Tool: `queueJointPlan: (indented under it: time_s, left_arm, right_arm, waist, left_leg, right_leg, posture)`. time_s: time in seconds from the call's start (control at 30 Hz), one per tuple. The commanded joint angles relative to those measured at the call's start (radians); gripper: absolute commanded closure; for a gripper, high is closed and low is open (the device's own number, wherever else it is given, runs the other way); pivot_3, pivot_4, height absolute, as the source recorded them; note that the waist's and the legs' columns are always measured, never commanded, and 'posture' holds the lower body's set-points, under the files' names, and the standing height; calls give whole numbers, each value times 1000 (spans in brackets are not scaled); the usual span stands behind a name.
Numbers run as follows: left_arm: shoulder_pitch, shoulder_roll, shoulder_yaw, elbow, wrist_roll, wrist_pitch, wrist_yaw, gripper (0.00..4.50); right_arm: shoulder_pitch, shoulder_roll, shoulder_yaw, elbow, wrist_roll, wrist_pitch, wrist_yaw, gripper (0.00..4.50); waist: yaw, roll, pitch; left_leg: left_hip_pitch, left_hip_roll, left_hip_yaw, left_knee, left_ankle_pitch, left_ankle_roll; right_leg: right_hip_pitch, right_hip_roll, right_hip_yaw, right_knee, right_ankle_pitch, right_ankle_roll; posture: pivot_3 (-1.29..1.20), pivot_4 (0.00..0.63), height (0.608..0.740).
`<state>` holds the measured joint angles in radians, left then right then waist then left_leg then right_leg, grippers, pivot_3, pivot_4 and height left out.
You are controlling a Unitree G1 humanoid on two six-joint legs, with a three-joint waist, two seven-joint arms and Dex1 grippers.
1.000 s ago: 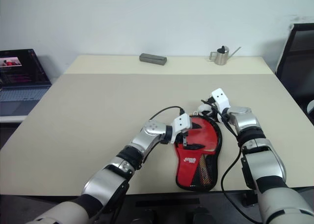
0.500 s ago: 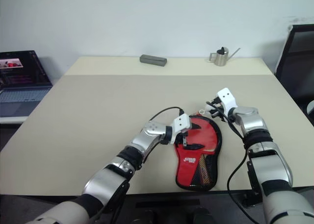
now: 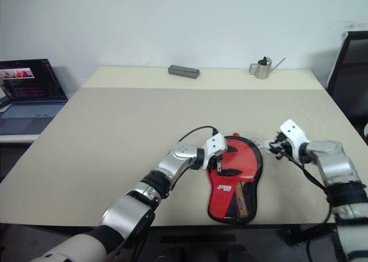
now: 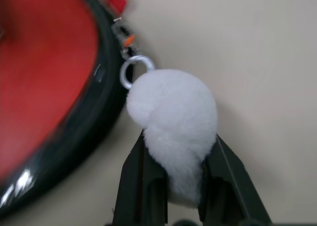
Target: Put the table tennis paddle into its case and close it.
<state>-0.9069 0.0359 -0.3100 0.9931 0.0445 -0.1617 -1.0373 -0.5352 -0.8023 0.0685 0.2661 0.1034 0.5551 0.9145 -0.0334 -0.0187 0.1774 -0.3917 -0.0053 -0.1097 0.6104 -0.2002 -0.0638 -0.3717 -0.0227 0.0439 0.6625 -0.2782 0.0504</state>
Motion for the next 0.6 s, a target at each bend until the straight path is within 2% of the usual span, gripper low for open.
queueJointPlan:
  time_s: [0.03, 0.27, 0.6]
  left_arm:
    - [54, 22, -51, 109, 80, 32, -3, 0]
    - [47, 11, -51, 114, 80, 31, -3, 0]
    - [44, -1, -52, 114, 80, 32, -3, 0]
  right_arm:
    - [78, -79, -53, -171, 31, 61, 37, 4187]
    - [291, -214, -66, -445, 77, 35, 147, 4188]
    - [549, -364, -77, -656, 91, -132, 291, 4200]
  waist:
    - [0, 0, 0]
    - [1, -1, -3]
    - [2, -4, -6]
  left_leg:
    - [0, 0, 0, 0, 0, 0]
    - [-1, 0, 0, 0, 0, 0]
    - [-1, 0, 0, 0, 0, 0]
  right_leg:
    - [0, 0, 0, 0, 0, 0]
    - [0, 0, 0, -2, 0, 0]
    - [0, 0, -1, -4, 0, 1]
  posture:
    - [0, 150, 740]
    - [0, 150, 740]
    - [0, 150, 740]
